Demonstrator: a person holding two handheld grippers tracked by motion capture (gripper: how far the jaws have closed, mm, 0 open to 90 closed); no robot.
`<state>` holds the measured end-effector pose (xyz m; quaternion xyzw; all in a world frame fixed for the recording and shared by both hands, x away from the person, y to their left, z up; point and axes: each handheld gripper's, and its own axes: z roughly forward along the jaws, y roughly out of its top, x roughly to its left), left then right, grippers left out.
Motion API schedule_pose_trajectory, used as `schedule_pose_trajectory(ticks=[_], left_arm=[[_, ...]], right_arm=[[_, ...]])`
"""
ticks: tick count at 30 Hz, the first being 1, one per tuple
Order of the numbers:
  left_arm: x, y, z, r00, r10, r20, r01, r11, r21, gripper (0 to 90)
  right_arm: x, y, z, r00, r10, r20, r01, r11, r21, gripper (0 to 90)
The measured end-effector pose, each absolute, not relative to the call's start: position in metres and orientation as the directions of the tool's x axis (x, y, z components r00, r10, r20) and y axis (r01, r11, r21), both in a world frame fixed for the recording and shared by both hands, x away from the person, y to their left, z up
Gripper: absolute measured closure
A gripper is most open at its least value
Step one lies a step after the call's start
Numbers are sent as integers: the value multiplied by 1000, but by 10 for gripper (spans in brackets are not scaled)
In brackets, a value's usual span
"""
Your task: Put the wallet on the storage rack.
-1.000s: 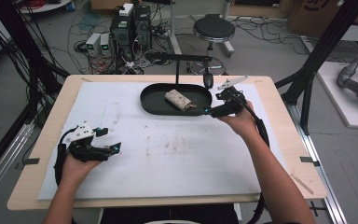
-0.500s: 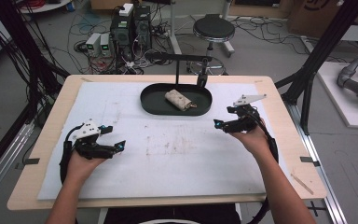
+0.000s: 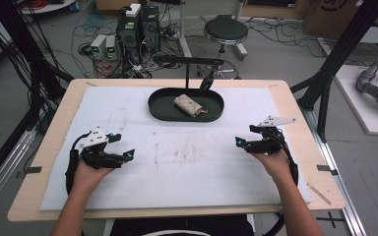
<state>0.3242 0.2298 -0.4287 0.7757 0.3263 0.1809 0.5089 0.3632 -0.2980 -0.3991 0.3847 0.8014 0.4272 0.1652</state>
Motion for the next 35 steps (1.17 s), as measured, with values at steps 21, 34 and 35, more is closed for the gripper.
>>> schedule_pose_trajectory(ticks=[21, 34, 35], left_arm=[[325, 227, -430, 731, 681, -47, 315, -275, 908, 169], [326, 227, -433, 727, 684, -53, 328, -278, 903, 169], [326, 227, -433, 727, 685, -51, 327, -280, 903, 169]], right_arm=[[356, -311, -417, -611, 790, 45, 494, 336, 802, 183], [359, -310, -418, -612, 789, 54, 500, 334, 799, 183], [359, -310, -419, -612, 789, 53, 499, 333, 800, 183]])
